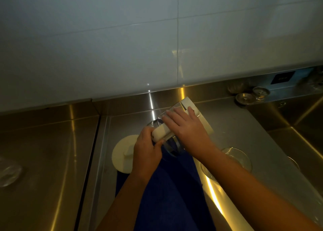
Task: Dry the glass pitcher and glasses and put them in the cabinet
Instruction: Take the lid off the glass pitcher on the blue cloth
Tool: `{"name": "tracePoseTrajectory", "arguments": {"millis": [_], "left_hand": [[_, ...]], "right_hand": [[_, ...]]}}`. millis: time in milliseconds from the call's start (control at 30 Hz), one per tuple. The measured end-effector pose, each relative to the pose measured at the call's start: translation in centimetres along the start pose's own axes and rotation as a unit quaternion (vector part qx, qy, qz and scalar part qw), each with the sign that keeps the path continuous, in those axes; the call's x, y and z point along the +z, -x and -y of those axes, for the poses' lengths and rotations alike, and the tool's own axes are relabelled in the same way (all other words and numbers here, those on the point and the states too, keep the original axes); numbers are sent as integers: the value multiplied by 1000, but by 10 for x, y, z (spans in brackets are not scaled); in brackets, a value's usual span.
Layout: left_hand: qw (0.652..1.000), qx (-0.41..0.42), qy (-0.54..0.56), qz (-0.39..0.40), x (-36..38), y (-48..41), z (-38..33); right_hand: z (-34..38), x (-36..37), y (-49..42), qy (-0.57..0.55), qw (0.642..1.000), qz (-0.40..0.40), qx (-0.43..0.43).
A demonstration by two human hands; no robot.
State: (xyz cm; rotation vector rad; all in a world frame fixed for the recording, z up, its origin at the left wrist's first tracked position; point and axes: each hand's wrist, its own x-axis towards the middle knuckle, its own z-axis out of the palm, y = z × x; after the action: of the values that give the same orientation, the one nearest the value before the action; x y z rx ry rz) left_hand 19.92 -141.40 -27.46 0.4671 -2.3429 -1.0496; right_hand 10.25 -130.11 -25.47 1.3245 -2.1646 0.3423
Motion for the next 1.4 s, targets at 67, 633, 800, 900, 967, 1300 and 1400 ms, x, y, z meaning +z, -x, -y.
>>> {"name": "tracePoseTrajectory", "arguments": {"millis": [67, 633, 800, 900, 967, 1300, 1400], "left_hand": [[1000, -14, -10, -1, -5, 2, 2], [978, 100, -172, 64, -22, -15, -24], [979, 81, -177, 68, -22, -10, -23], [987, 48, -147, 49, -25, -10, -22], [990, 39, -129, 33, -27, -9, -21], [1000, -20, -11, 0, -20, -10, -16], [998, -54, 41, 4, -9, -11, -10]], "right_hand": [[-1, -1, 2, -9, 1000, -15, 11], [21, 1, -7, -112, 993, -21, 31], [22, 1, 1, -126, 989, -4, 78], [16, 3, 12, -132, 979, 47, 151], [14, 1, 18, -159, 969, 66, 178], [4, -10, 14, -129, 977, 100, 134], [-2, -15, 11, -115, 980, 107, 123]]}}
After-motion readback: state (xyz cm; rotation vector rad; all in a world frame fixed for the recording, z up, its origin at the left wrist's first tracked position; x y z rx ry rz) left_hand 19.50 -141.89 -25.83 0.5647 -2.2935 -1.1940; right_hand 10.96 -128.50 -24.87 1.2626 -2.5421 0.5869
